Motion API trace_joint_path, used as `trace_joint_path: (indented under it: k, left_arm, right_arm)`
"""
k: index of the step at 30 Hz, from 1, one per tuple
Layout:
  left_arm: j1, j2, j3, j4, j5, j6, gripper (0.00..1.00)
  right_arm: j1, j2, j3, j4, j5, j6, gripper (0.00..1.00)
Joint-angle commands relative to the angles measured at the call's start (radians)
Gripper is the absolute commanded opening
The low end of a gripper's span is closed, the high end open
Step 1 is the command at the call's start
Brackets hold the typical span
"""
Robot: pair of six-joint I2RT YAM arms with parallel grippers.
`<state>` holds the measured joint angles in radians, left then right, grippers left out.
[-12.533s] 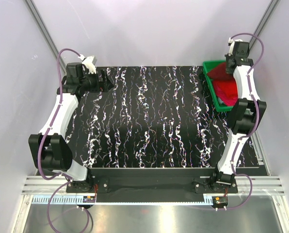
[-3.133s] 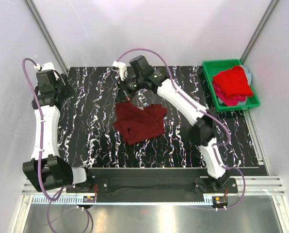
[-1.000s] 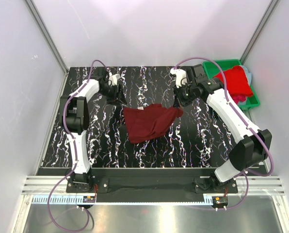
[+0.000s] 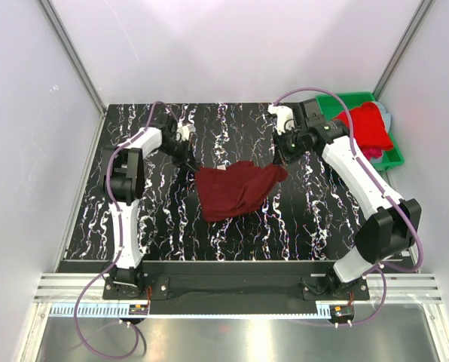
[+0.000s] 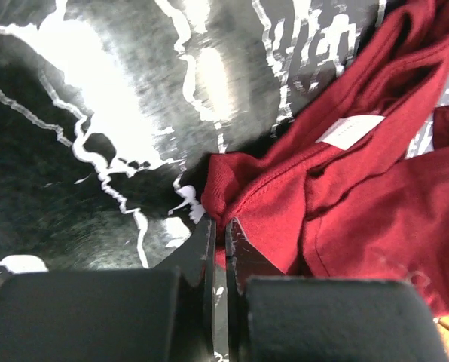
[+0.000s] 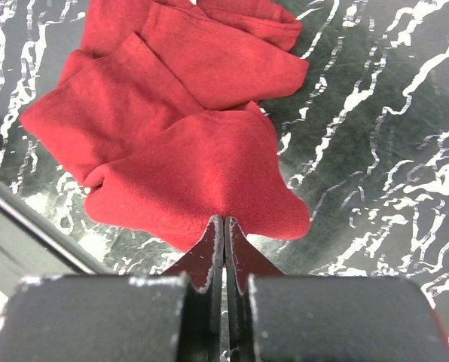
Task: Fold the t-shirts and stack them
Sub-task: Flatten the tshirt out
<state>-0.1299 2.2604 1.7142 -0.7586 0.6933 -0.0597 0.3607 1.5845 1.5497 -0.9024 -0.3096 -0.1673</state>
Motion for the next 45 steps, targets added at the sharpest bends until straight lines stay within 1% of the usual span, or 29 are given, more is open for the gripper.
trace_joint_path:
  k: [1,4,5,7,8,11,16,17,21,24,25,28,31,33,34,35,36,37,38,40,41,43,44,45]
  left_arm:
    - [0.009,-0.060,0.048,0.022,0.063,-0.005,0.00]
    - [0.044,-0.146,0.083,0.015,0.051,-0.012,0.00]
    - [0.062,-0.169,0.122,0.007,0.040,0.001,0.00]
    - [0.082,-0.238,0.160,0.007,0.008,0.014,0.00]
    - [0.099,-0.257,0.203,0.005,-0.001,0.017,0.00]
    - [0.122,-0.329,0.261,0.015,-0.032,0.018,0.00]
    - [0.128,-0.433,0.283,0.024,-0.069,0.012,0.00]
    - [0.157,-0.447,0.280,0.025,-0.075,0.012,0.00]
    - [0.174,-0.530,0.222,0.013,-0.087,0.020,0.00]
    - [0.181,-0.567,0.119,-0.001,-0.074,0.023,0.00]
    - [0.181,-0.590,0.061,-0.001,-0.075,0.026,0.00]
    - [0.181,-0.616,-0.033,-0.005,-0.078,0.023,0.00]
    - [0.181,-0.633,-0.065,-0.019,-0.071,0.024,0.00]
    - [0.181,-0.647,-0.058,-0.016,-0.106,0.023,0.00]
    - [0.181,-0.650,-0.048,-0.010,-0.119,0.020,0.00]
    - [0.181,-0.648,-0.041,-0.010,-0.135,0.023,0.00]
    - [0.181,-0.635,-0.030,-0.022,-0.135,0.027,0.00]
    - [0.182,-0.627,-0.013,-0.050,-0.123,0.040,0.00]
    - [0.184,-0.627,-0.021,-0.050,-0.118,0.040,0.00]
    - [0.185,-0.647,-0.065,-0.044,-0.114,0.032,0.00]
    - [0.185,-0.654,-0.080,-0.042,-0.106,0.031,0.00]
    - [0.185,-0.674,-0.148,-0.038,-0.106,0.020,0.00]
    - [0.185,-0.680,-0.175,-0.036,-0.107,0.017,0.00]
    - [0.184,-0.687,-0.223,-0.035,-0.112,0.014,0.00]
  right_arm:
    - [-0.019,-0.003,0.010,0.045,0.053,-0.032,0.00]
    - [-0.045,0.015,0.045,0.072,0.104,-0.050,0.00]
    - [-0.055,0.038,0.085,0.083,0.130,-0.049,0.00]
    - [-0.097,0.072,0.142,0.095,0.132,-0.040,0.00]
    - [-0.106,0.104,0.200,0.099,0.133,-0.035,0.00]
    - [-0.124,0.161,0.300,0.105,0.144,-0.047,0.00]
    - [-0.143,0.224,0.410,0.122,0.159,-0.051,0.00]
    - [-0.146,0.230,0.417,0.123,0.168,-0.048,0.00]
    - [-0.147,0.238,0.409,0.119,0.161,-0.046,0.00]
    - [-0.147,0.218,0.351,0.115,0.141,-0.035,0.00]
    - [-0.147,0.212,0.336,0.115,0.136,-0.034,0.00]
    - [-0.147,0.195,0.288,0.108,0.126,-0.032,0.00]
    - [-0.147,0.178,0.250,0.092,0.096,-0.025,0.00]
    - [-0.147,0.163,0.221,0.092,0.104,-0.017,0.01]
    - [-0.147,0.157,0.205,0.089,0.107,-0.021,0.08]
    - [-0.147,0.147,0.204,0.088,0.109,-0.035,0.23]
    - [-0.147,0.141,0.204,0.086,0.106,-0.047,0.40]
    - [-0.147,0.135,0.225,0.085,0.103,-0.058,0.72]
    - [-0.146,0.135,0.246,0.079,0.092,-0.063,0.80]
    - [-0.144,0.149,0.315,0.062,0.038,-0.080,0.82]
    - [-0.140,0.160,0.340,0.042,-0.020,-0.081,0.81]
    - [-0.123,0.195,0.383,0.034,-0.058,-0.063,0.81]
    - [-0.096,0.210,0.391,0.022,-0.109,-0.064,0.79]
    - [-0.074,0.225,0.395,0.019,-0.118,-0.067,0.78]
